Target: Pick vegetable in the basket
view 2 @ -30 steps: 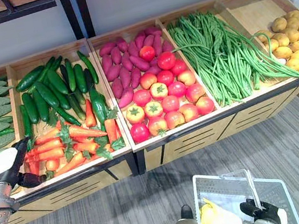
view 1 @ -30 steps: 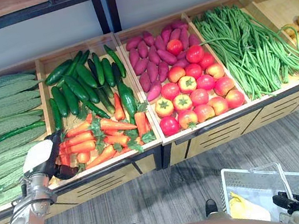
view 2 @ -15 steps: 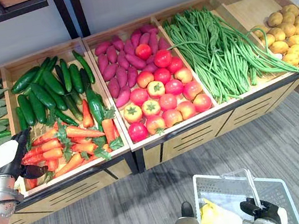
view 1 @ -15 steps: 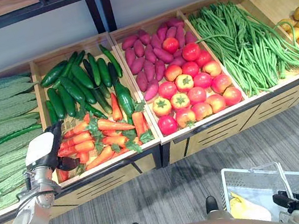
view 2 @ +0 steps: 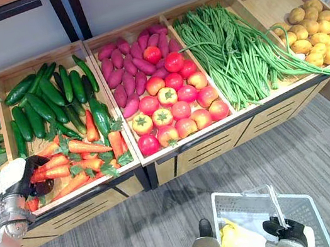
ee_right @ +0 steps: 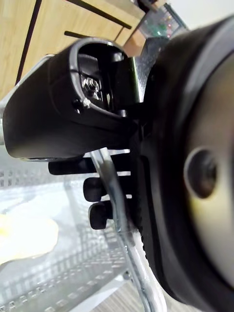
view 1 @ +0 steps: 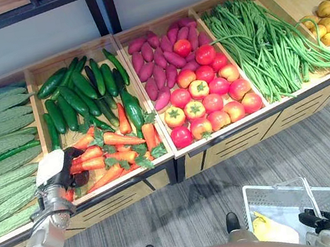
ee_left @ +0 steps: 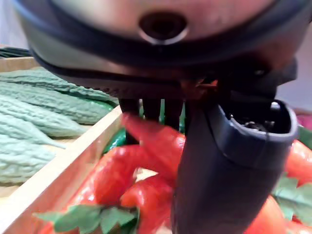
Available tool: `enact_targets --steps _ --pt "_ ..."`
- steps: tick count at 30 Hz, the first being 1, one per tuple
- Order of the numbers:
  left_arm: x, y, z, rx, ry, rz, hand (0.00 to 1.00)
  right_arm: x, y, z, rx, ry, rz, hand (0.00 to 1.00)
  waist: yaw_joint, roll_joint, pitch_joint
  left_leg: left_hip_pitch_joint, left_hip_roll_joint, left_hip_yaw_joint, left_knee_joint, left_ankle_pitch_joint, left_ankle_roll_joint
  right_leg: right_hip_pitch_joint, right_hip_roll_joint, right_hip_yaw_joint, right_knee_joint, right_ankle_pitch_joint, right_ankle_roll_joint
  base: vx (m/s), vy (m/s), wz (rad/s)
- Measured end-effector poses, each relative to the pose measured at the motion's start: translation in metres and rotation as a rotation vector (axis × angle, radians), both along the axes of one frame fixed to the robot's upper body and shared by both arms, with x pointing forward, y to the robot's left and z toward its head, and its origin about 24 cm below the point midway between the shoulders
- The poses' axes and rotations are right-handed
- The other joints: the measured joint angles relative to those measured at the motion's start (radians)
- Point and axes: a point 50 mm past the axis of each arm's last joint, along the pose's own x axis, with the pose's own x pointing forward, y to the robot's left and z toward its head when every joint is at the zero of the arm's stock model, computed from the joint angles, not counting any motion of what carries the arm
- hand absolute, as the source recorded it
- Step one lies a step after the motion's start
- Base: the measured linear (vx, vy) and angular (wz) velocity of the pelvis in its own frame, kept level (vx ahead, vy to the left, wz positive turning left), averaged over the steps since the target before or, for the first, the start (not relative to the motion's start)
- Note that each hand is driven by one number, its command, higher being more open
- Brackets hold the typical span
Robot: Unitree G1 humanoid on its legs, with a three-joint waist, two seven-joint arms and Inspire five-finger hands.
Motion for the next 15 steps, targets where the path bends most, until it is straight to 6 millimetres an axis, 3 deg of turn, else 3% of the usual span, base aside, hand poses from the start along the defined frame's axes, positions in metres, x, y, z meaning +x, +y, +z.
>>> enact_targets --steps 6,15 --pt "0.007 -0.013 -0.003 -0.050 -0.032 -0.009 0.00 0.002 0.000 0.000 0.000 -0.003 0.003 0.00 -0.011 -0.002 0.004 0.004 0.000 0.014 0.012 -0.015 0.000 -0.001 0.000 0.012 -0.001 0.000 0.000 0.00 0.003 -0.06" --pt "0.005 -0.012 -0.006 -0.069 -0.049 0.021 0.00 0.008 0.004 0.000 -0.003 -0.002 0.038 0.00 -0.011 -0.007 0.011 0.003 0.002 0.014 0.029 -0.020 -0.001 0.003 0.000 0.014 0.001 0.001 0.002 -0.01 -0.002 0.00"
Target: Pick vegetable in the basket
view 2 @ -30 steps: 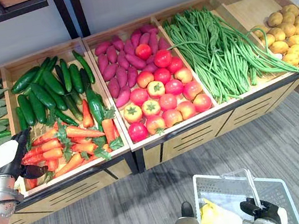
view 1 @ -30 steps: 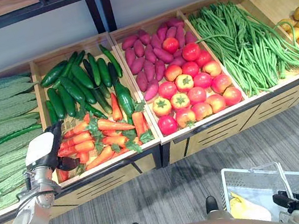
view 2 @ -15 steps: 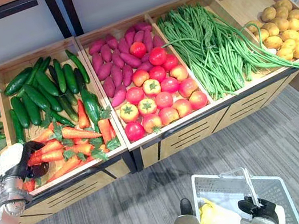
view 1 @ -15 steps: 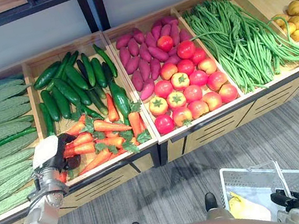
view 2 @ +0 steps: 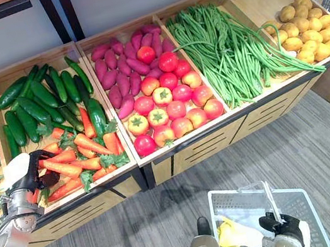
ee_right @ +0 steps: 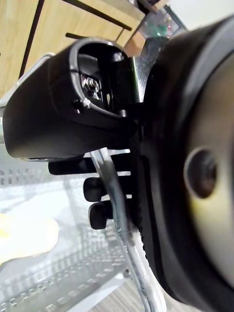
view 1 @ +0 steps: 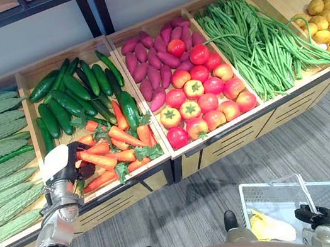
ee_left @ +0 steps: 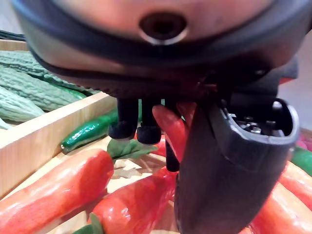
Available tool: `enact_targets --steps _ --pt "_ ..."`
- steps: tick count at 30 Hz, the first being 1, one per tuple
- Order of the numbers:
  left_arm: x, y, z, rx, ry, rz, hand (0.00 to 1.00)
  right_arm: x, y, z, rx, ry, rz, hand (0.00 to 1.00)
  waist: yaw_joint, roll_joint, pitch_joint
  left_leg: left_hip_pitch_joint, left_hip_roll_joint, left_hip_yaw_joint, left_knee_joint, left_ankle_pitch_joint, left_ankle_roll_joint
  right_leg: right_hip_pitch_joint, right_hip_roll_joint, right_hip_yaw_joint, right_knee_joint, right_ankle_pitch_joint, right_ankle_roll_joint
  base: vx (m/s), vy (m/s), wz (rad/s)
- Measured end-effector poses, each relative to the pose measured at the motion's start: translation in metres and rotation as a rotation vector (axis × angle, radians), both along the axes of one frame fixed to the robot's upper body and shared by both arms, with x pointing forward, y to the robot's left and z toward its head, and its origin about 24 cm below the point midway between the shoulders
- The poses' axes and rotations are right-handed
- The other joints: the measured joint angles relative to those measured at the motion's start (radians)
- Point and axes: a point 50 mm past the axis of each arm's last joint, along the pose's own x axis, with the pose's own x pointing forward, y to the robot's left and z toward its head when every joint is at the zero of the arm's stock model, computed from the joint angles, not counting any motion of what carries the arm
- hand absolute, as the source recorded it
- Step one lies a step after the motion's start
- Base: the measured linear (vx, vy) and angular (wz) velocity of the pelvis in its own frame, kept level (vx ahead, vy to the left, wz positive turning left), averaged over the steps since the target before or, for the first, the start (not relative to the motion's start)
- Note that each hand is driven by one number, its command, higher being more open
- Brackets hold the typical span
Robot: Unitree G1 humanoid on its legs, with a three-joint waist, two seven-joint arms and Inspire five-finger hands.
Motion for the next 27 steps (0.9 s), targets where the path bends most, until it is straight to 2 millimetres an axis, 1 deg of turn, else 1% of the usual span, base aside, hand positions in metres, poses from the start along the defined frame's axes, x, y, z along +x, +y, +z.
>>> enact_targets --steps 4,7,11,14,16,19,22,27 --pt "-0.001 0.002 0.000 0.004 0.003 0.021 0.00 0.000 0.000 0.000 0.000 -0.001 0.000 0.00 0.000 0.000 0.000 0.000 0.000 -0.001 0.000 0.000 0.000 0.000 0.000 -0.001 -0.001 0.000 0.000 0.00 0.000 0.00" --pt "-0.002 0.008 0.004 0.007 -0.014 0.056 0.00 0.000 0.000 0.000 0.000 -0.001 0.000 0.00 -0.001 0.000 0.000 0.000 0.000 -0.006 -0.001 0.000 0.000 0.001 0.000 -0.001 -0.002 0.001 0.001 0.00 0.000 0.00" --pt "-0.006 0.020 0.013 0.016 -0.051 0.126 0.00 -0.001 0.000 0.000 0.000 0.001 -0.001 0.00 -0.002 -0.001 0.000 0.000 0.000 -0.012 -0.002 0.000 0.000 0.005 0.000 -0.007 -0.003 0.001 0.001 0.00 -0.002 0.04" --pt "-0.011 0.024 0.026 0.037 -0.117 0.146 0.00 -0.002 0.000 0.000 0.000 0.005 -0.004 0.00 0.001 -0.003 -0.002 0.003 0.000 -0.022 -0.001 0.000 0.000 0.017 -0.001 -0.020 -0.004 0.001 0.001 -0.01 -0.003 0.11" --pt "-0.012 0.024 0.034 0.048 -0.161 0.148 0.00 -0.002 0.000 0.000 0.000 0.005 -0.004 0.00 0.007 -0.005 -0.003 0.001 -0.001 -0.025 -0.001 0.000 0.000 0.019 -0.003 -0.024 -0.003 0.001 0.001 -0.02 -0.001 0.05" --pt "-0.017 0.025 0.037 0.060 -0.180 0.151 0.00 -0.002 0.000 0.000 0.000 0.004 -0.003 0.00 0.007 -0.004 -0.011 0.001 -0.001 -0.026 0.001 0.000 0.000 0.021 -0.003 -0.025 -0.003 0.001 0.001 -0.03 -0.004 0.02" --pt "-0.017 0.023 0.040 0.063 -0.193 0.141 0.00 -0.002 0.000 0.000 0.000 0.004 -0.003 0.00 0.008 -0.005 -0.014 0.001 -0.001 -0.027 0.002 0.001 0.001 0.021 -0.004 -0.025 -0.003 0.001 0.002 0.00 0.000 0.00" --pt "-0.018 0.017 0.048 0.074 -0.238 0.111 0.00 -0.007 0.000 -0.001 0.000 0.016 -0.007 0.00 0.006 -0.005 -0.039 0.000 -0.002 -0.028 0.000 0.001 0.002 0.021 -0.004 -0.026 -0.005 0.001 0.002 0.00 0.000 0.00"
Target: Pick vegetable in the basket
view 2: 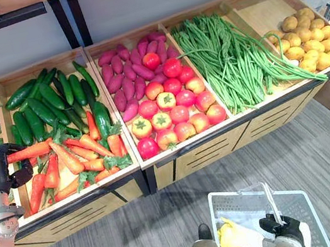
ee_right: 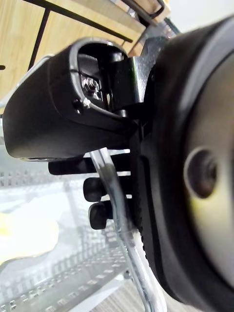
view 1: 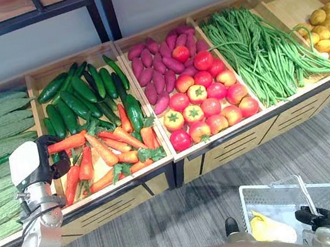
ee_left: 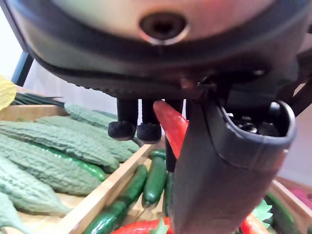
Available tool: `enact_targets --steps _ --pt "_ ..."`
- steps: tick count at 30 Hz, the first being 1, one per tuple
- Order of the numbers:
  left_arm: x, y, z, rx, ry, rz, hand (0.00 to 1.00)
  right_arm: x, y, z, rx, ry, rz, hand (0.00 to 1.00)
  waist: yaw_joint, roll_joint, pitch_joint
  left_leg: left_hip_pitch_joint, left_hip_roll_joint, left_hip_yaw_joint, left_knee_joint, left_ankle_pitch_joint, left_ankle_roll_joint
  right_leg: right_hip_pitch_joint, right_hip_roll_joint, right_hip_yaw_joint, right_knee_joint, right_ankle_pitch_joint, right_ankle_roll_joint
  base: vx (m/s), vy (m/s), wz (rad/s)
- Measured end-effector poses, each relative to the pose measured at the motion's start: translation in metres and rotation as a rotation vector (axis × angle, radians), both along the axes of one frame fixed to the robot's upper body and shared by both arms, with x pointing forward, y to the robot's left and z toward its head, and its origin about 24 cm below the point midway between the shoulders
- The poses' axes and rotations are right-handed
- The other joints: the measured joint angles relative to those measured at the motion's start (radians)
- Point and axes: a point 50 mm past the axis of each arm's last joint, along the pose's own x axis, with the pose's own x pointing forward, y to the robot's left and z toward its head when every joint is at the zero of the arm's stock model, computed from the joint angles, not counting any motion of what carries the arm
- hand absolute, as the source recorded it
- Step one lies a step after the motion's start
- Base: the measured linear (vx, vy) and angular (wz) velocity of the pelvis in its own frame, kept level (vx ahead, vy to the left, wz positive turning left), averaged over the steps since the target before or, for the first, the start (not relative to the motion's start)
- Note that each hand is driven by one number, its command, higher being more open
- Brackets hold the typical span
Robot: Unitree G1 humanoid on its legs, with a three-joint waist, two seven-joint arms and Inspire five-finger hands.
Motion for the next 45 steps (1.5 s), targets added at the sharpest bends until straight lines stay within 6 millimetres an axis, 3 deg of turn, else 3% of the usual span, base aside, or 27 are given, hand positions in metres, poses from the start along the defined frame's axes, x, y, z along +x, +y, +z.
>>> enact_targets --steps 8,18,24,34,39,45 --pt "0.001 -0.005 0.005 0.004 -0.064 -0.007 0.00 -0.005 0.000 -0.001 0.000 0.012 -0.001 0.00 -0.002 -0.001 -0.024 0.000 -0.002 0.001 -0.001 0.000 0.001 0.001 -0.001 0.000 -0.006 0.002 0.002 0.00 0.000 0.00" --pt "0.008 -0.029 0.029 0.009 -0.210 -0.101 0.00 -0.004 -0.001 0.000 -0.006 0.009 0.005 0.00 -0.008 -0.001 -0.028 0.002 -0.003 0.007 -0.001 0.000 0.001 0.002 -0.001 0.003 -0.012 0.007 0.001 0.00 0.000 -0.01" --pt "0.012 -0.046 0.036 0.012 -0.247 -0.184 0.00 0.019 -0.008 0.015 -0.088 -0.042 0.113 0.00 -0.025 0.003 -0.033 0.021 -0.009 0.058 0.002 -0.007 0.003 -0.008 0.000 0.057 -0.025 0.026 0.003 -0.02 0.003 -0.24" --pt "0.018 -0.096 0.052 -0.031 -0.362 -0.407 0.00 0.067 -0.036 0.065 -0.313 -0.149 0.336 0.00 -0.055 0.011 -0.038 0.093 -0.012 0.236 0.024 -0.051 -0.008 -0.063 0.031 0.245 -0.029 0.059 0.012 -0.03 -0.001 -0.54" --pt "0.025 -0.117 0.054 -0.062 -0.373 -0.503 0.00 0.102 -0.029 0.089 -0.384 -0.203 0.565 0.00 -0.074 0.006 -0.024 0.139 -0.010 0.405 0.088 -0.112 -0.018 -0.115 0.070 0.418 -0.029 0.088 0.021 -0.05 -0.008 -0.91" --pt "0.032 -0.145 0.059 -0.118 -0.378 -0.659 0.00 0.132 -0.025 0.109 -0.433 -0.223 0.733 0.00 -0.101 -0.001 0.013 0.163 -0.001 0.529 0.173 -0.184 -0.026 -0.149 0.098 0.542 -0.031 0.107 0.038 -0.06 -0.015 -0.69"
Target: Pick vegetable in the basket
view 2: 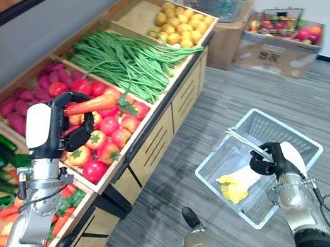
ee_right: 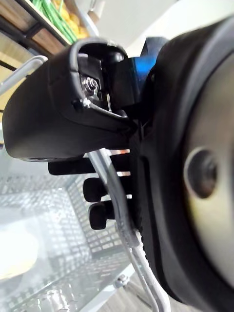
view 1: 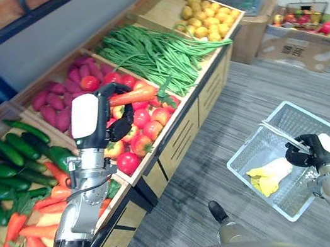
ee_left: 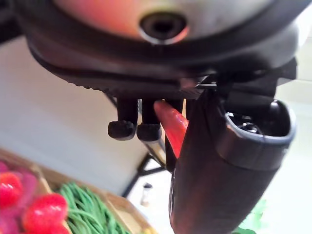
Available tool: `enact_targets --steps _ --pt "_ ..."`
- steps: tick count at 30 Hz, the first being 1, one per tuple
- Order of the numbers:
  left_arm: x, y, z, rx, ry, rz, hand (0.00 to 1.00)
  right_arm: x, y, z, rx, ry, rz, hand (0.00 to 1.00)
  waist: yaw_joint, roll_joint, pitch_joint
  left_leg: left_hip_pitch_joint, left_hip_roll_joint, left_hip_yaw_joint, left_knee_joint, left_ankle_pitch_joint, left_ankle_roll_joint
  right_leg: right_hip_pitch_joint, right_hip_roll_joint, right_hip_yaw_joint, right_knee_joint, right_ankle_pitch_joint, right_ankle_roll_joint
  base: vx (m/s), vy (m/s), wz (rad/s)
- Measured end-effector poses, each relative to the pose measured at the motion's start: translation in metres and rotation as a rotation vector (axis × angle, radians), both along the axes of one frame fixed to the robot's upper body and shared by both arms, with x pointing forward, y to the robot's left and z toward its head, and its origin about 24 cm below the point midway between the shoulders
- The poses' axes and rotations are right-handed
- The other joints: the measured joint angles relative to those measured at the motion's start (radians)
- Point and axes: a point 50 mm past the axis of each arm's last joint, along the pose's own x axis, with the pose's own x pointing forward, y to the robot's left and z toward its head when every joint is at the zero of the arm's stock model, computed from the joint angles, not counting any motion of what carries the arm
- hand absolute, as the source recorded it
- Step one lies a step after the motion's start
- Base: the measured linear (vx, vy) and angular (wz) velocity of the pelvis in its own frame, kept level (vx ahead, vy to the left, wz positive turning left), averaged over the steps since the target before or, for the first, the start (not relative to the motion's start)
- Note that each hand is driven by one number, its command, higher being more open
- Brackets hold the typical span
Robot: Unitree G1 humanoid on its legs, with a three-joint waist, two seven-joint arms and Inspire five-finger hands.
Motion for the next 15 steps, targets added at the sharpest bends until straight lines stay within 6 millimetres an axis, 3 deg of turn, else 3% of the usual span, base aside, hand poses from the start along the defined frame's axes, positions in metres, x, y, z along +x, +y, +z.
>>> enact_targets --steps 6,15 --pt "0.005 -0.026 0.004 -0.078 0.035 -0.158 0.00 0.037 0.015 0.026 -0.051 -0.028 0.189 0.00 -0.018 0.009 0.044 0.033 0.007 0.125 0.054 -0.048 -0.014 -0.035 0.047 0.113 0.000 0.018 0.005 -0.03 -0.038 -0.58" --pt "0.000 -0.064 -0.002 -0.107 0.111 -0.380 0.00 0.056 0.047 0.041 0.053 -0.111 0.348 0.00 -0.029 0.025 0.074 0.067 0.023 0.226 0.095 -0.084 -0.028 -0.051 0.085 0.193 0.001 0.029 0.018 -0.02 -0.051 -0.31"
